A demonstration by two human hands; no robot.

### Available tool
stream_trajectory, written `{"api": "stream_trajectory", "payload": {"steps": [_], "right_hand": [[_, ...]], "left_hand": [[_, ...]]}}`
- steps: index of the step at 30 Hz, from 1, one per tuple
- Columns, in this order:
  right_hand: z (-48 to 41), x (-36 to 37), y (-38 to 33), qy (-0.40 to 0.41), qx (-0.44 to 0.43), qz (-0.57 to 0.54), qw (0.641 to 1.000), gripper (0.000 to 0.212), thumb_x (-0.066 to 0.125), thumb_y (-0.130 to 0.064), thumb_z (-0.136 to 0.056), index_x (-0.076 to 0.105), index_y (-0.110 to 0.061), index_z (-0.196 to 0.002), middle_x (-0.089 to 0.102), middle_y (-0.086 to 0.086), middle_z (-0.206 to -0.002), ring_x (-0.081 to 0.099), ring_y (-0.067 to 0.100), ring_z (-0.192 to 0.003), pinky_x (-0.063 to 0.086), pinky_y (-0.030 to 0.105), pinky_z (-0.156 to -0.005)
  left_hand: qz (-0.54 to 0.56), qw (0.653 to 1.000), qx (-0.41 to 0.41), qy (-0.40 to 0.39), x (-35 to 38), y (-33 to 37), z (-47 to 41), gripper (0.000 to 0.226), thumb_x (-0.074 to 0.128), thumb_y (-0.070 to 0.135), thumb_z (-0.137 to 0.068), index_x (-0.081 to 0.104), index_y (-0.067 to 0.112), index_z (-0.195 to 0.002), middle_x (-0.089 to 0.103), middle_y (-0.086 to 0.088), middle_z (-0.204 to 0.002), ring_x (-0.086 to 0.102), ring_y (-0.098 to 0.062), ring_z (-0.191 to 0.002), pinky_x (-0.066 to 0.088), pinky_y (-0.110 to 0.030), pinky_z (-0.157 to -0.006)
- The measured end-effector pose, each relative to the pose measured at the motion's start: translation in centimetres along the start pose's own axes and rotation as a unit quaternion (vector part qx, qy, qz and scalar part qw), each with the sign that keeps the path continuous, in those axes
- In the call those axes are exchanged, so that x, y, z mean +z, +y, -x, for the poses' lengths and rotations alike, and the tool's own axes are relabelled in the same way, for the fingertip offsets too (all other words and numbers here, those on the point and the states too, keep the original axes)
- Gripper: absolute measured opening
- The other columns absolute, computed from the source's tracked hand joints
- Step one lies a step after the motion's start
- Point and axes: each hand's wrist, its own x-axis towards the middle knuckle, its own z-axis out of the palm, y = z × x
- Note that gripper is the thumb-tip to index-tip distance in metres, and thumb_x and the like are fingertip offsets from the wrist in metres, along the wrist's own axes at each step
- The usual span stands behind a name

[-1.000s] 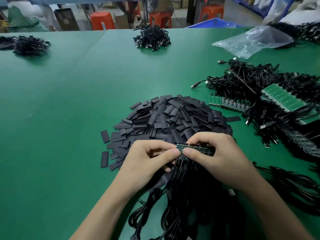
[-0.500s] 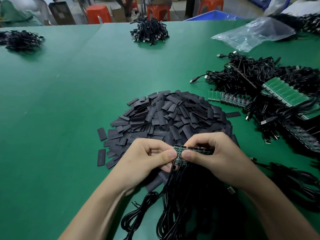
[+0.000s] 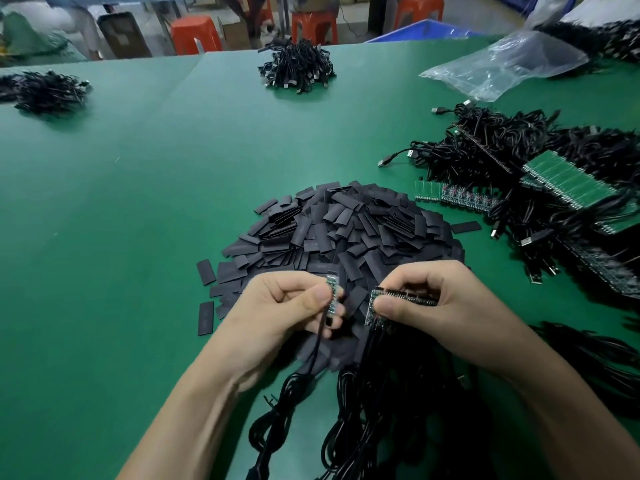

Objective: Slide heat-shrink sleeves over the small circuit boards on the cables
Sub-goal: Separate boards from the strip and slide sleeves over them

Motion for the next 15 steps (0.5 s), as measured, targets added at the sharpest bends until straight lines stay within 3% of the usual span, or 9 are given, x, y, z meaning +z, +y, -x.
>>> {"api": "stream_trajectory", "payload": {"steps": [2, 5, 7, 9, 13, 15], "right_hand": [[0.1, 0.2, 0.2, 0.031, 0.002, 0.052, 0.998, 0.011, 0.076, -0.041, -0.087, 0.076, -0.031, -0.084, 0.073, -0.008, -0.078, 0.068, 0.011, -0.072, 0.056, 0.041, -0.072], [0.3, 1.0, -0.3, 0.124, -0.081, 0.15, 0.978, 0.022, 0.07, -0.049, -0.087, 0.075, -0.033, -0.101, 0.069, -0.02, -0.097, 0.064, 0.004, -0.098, 0.051, 0.026, -0.083], [0.3, 1.8, -0.8, 0.13, -0.145, 0.141, 0.971, 0.033, 0.063, -0.05, -0.09, 0.074, -0.027, -0.111, 0.067, -0.021, -0.109, 0.061, 0.003, -0.111, 0.047, 0.022, -0.093], [0.4, 2.9, -1.1, 0.109, -0.159, 0.074, 0.978, 0.031, 0.06, -0.046, -0.094, 0.074, -0.023, -0.109, 0.07, -0.017, -0.109, 0.064, 0.005, -0.109, 0.048, 0.022, -0.093], [0.6, 3.9, -1.8, 0.095, -0.142, -0.114, 0.979, 0.024, 0.054, -0.028, -0.102, 0.073, -0.023, -0.091, 0.077, -0.003, -0.087, 0.072, 0.014, -0.084, 0.053, 0.023, -0.078], [0.7, 3.3, -2.4, 0.079, -0.139, -0.25, 0.955, 0.028, 0.051, -0.029, -0.102, 0.07, -0.023, -0.083, 0.073, 0.003, -0.072, 0.07, 0.018, -0.068, 0.054, 0.025, -0.071]], "left_hand": [[0.021, 0.999, 0.03, 0.029, -0.3, 0.4, 0.3, 0.039, 0.093, 0.049, -0.063, 0.081, 0.017, -0.081, 0.073, -0.004, -0.072, 0.067, -0.011, -0.061, 0.055, -0.021, -0.059], [-0.061, 0.991, 0.1, 0.068, -0.1, 0.8, 0.6, 0.027, 0.088, 0.045, -0.071, 0.079, 0.02, -0.077, 0.074, 0.001, -0.078, 0.065, -0.008, -0.066, 0.053, -0.018, -0.063], [-0.135, 0.974, 0.166, 0.069, 0.6, 1.0, 0.2, 0.01, 0.079, 0.034, -0.078, 0.077, 0.025, -0.075, 0.07, 0.007, -0.081, 0.061, -0.007, -0.073, 0.049, -0.017, -0.069], [-0.18, 0.96, 0.2, 0.076, 1.5, 1.4, -0.2, 0.003, 0.077, 0.031, -0.077, 0.078, 0.029, -0.075, 0.066, 0.009, -0.083, 0.06, -0.008, -0.078, 0.047, -0.018, -0.072], [-0.198, 0.961, 0.187, 0.048, 2.8, 3.1, -1.1, 0.011, 0.072, 0.033, -0.085, 0.081, 0.028, -0.085, 0.068, 0.006, -0.09, 0.066, -0.011, -0.076, 0.051, -0.027, -0.071], [-0.308, 0.926, 0.199, 0.088, 2.5, 3.5, -2.3, 0.017, 0.063, 0.037, -0.096, 0.08, 0.035, -0.097, 0.073, 0.011, -0.093, 0.067, -0.004, -0.087, 0.052, -0.023, -0.079]]}}
